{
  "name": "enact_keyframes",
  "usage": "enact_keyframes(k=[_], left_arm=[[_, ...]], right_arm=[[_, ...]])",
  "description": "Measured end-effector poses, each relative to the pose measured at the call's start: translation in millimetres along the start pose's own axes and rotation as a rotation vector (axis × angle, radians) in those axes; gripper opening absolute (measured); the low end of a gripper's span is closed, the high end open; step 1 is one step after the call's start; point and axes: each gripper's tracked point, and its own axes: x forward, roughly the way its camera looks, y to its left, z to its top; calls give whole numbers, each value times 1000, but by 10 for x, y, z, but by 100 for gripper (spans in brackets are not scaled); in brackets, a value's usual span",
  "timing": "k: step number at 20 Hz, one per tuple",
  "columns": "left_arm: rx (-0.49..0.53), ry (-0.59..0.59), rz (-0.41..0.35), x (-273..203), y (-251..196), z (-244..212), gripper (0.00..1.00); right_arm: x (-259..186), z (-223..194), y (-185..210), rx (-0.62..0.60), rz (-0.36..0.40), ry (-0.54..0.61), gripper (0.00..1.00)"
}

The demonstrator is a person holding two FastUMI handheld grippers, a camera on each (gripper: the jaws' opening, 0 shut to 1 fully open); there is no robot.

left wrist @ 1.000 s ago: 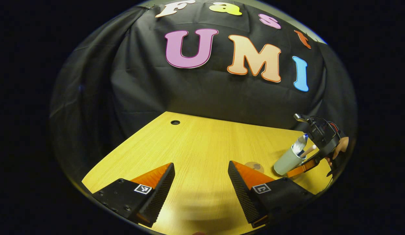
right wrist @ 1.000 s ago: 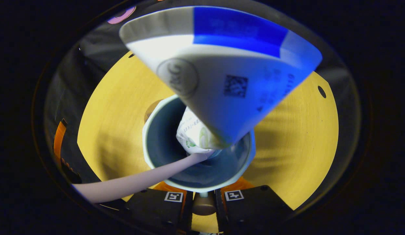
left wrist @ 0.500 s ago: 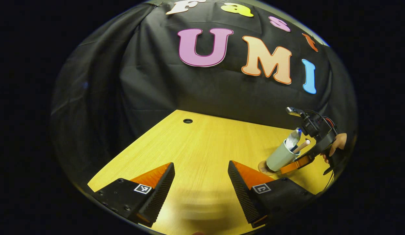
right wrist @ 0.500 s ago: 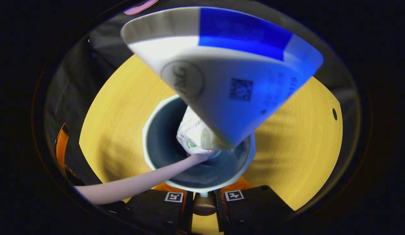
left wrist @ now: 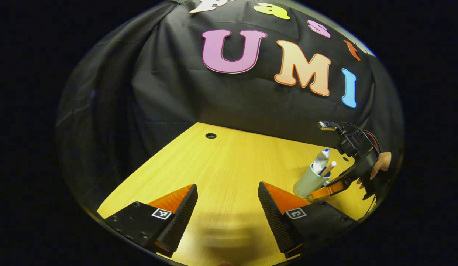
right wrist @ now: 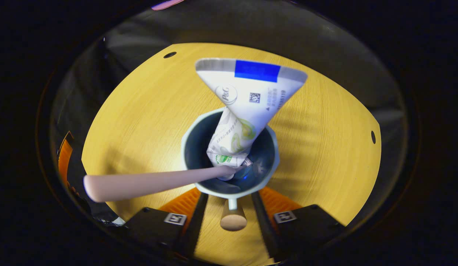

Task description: Put the toothbrush and toothpaste on the desktop into the cup, then pick up the cup and place it on the coaster on the desktop.

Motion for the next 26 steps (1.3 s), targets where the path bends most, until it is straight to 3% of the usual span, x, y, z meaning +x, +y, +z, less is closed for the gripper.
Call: enact_keyframes(k=[1,2,6,14,15,19,21,26], left_arm=[[12,0,-11,29,-80,23,95],[23,0,-18,46,-171,49,95],[43,-22,-65,57,-670,213,95],[65,-133,-141,-93,-1739,711,95],[66,-146,-148,-132,-1847,753,95],[51,-221,-152,-302,-2173,978,95],[48,-253,-163,-374,-2309,1070,95],[62,-307,-174,-511,-2473,1249,94]], right_arm=[[-56,-3,-11,-4,3,-34,95],[-152,-21,-23,-2,10,-60,100],[-543,-114,-203,44,21,-219,100],[-1919,87,-1137,192,-42,-742,100],[-2085,79,-1215,205,-48,-798,96],[-2680,129,-1532,245,-94,-1030,99],[-2857,113,-1598,251,-102,-1092,99],[-2938,66,-1662,277,-105,-1109,99]])
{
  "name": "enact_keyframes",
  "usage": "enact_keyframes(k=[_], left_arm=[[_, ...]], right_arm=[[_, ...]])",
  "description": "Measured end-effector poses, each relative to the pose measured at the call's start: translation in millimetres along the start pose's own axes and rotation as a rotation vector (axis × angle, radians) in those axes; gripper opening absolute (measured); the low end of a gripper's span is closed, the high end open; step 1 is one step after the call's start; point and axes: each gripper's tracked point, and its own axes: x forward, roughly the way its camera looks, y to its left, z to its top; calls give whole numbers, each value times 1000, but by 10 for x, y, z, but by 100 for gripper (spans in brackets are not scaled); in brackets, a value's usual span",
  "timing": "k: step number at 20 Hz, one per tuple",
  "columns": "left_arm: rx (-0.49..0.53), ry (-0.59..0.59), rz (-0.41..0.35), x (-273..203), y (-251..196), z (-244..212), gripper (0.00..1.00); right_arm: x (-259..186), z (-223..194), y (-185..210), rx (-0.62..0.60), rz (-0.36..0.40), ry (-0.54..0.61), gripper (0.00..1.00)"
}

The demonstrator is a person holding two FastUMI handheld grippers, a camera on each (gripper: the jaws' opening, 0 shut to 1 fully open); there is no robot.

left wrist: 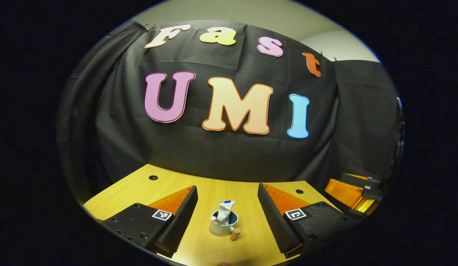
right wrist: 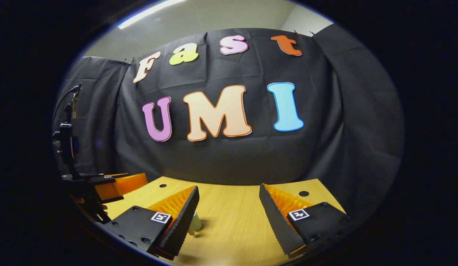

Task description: Put the toothbrush and toothpaste on the desktop into the cup, then pick up the cup and place it on the coaster on the desktop.

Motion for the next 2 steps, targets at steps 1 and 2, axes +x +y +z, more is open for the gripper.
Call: enact_keyframes(k=[1,2], left_arm=[[10,-8,-1,2,5,31,95],[19,-16,-1,-5,-4,56,95]], right_arm=[[-19,15,-12,3,-1,2,99],[-27,40,-23,6,-5,-5,99]])
